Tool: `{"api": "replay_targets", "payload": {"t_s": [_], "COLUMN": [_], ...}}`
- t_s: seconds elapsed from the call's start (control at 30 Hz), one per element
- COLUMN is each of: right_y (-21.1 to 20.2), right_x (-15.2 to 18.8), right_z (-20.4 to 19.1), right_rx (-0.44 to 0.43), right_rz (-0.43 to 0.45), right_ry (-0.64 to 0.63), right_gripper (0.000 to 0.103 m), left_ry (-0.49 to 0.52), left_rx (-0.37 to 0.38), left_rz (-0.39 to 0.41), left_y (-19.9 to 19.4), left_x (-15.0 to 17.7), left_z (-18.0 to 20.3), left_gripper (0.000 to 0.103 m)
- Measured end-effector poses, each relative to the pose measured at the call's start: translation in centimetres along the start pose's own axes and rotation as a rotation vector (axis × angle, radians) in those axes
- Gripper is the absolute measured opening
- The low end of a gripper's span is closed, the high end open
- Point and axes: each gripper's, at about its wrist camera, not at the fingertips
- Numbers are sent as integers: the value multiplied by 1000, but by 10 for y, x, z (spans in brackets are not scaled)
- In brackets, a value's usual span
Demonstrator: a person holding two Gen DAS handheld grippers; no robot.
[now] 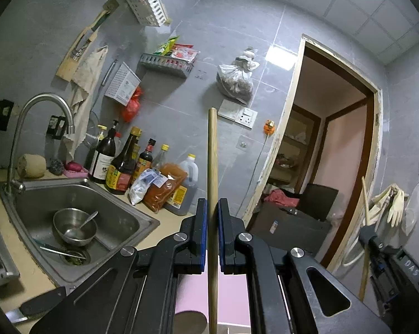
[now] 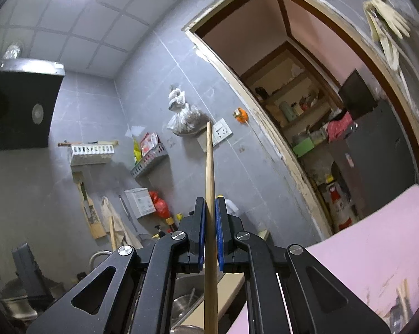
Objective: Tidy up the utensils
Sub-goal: 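Lift both chopsticks upright and carry them toward the white holder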
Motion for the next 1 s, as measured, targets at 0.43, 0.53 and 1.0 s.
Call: {"api": "replay_targets", "payload": {"t_s": [0.43, 0.53, 1.0], "right_y": [-1, 0, -2], "right_x": [-1, 2, 13], "right_z": [-2, -5, -17], "right_rx": [19, 24, 63], "right_rz": [32, 31, 57], "right_ry": [5, -15, -105], "right_gripper": [5, 5, 5], "left_ry": [-21, -17, 22], "left_rx": [-16, -16, -9], "left_rz": [-1, -6, -16], "left_y": [-2, -3, -3], "left_x": [12, 14, 24], "left_z": [2, 3, 11], "left_gripper": [5, 5, 5]}}
Point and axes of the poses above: each gripper's, at about its wrist camera, not at the fingertips, and y roughly the way its jaws point, z to its right, x to its underside, and after that the axes turned 3 degrees about x, right-handed
